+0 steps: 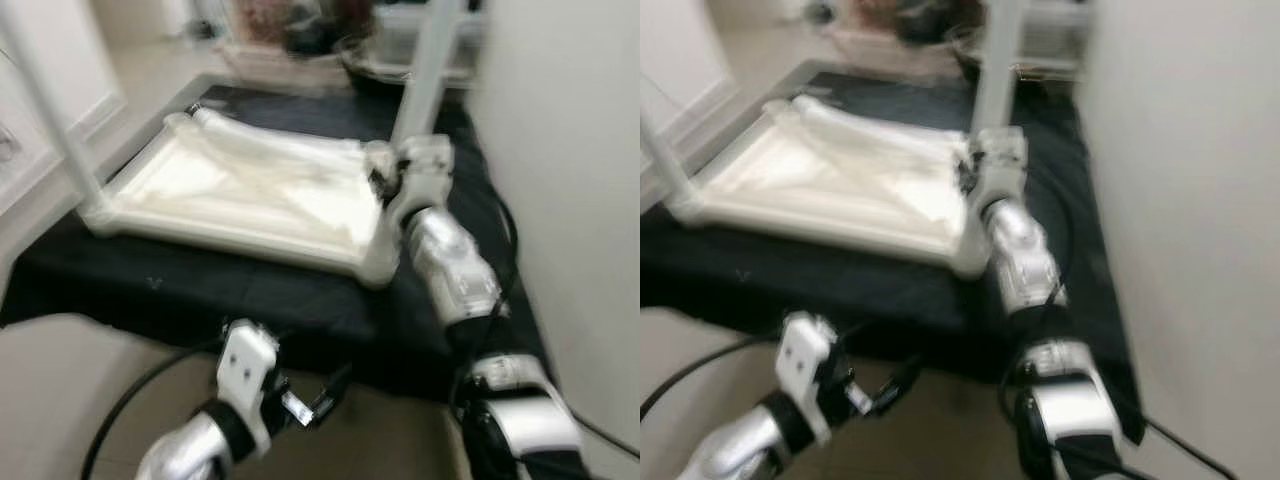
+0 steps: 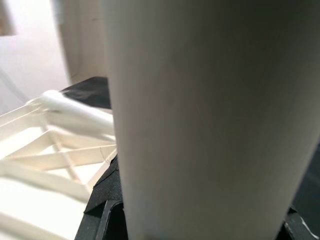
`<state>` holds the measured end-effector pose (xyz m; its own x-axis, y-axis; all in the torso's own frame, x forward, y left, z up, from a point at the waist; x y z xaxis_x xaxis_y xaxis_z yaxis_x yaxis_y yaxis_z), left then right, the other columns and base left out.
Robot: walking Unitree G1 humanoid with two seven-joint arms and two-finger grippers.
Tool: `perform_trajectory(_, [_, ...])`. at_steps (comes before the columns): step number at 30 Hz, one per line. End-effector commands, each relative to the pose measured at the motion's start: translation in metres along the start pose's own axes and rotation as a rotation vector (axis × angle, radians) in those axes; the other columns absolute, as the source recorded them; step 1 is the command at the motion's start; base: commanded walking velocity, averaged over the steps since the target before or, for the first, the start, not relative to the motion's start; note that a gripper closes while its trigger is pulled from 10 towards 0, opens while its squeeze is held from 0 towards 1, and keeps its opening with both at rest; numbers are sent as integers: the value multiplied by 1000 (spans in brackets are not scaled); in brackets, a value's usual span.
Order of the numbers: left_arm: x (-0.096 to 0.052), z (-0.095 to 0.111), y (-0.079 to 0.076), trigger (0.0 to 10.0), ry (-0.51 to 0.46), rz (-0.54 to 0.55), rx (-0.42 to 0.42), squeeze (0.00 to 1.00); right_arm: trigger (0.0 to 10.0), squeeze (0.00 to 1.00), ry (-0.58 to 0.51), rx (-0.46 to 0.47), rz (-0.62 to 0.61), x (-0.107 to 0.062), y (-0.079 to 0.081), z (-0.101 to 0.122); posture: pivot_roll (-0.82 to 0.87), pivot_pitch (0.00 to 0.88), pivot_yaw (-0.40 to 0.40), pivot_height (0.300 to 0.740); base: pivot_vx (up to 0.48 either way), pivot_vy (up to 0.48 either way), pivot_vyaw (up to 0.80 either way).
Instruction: Building children table
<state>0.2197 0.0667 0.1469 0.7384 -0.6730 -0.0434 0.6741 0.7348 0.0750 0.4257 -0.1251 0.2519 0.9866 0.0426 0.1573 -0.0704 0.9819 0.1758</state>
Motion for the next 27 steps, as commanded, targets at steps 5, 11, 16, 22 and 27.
perform_trajectory(5, [0,-2,0,10000,9,1,3,0,10000,0,184,19,-279,-11,-24,-55,94,190,-70,740,0,0,0])
perform_trajectory(11, [0,-2,0,10000,8,1,3,0,10000,0,161,23,-449,-10,-26,-50,96,188,-70,740,0,0,0])
perform_trajectory(16, [0,-2,0,10000,7,2,3,0,10000,0,158,16,-607,-13,-27,-51,97,188,-73,740,0,0,0])
perform_trajectory(22, [0,-2,-1,10000,8,0,4,0,10000,0,85,99,-816,-24,-25,-45,104,179,-72,740,0,0,0])
perform_trajectory(27, [0,-2,-1,10000,7,-4,5,0,10000,0,9,151,-893,-27,-18,-31,108,174,-73,740,0,0,0])
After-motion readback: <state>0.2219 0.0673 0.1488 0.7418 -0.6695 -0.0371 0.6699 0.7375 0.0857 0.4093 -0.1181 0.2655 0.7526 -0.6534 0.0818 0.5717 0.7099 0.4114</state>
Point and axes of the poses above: a point about 5 cm out from each wrist's last joint towards the gripper, its own x axis pointing out of the wrist towards the gripper, its own z axis along the axis of the wrist's last joint, y = z × x, the point moved 3 cm from there along x, pointing out of the wrist towards the gripper, and after that the axes turned 11 degrees about x, right-handed, at the moved point
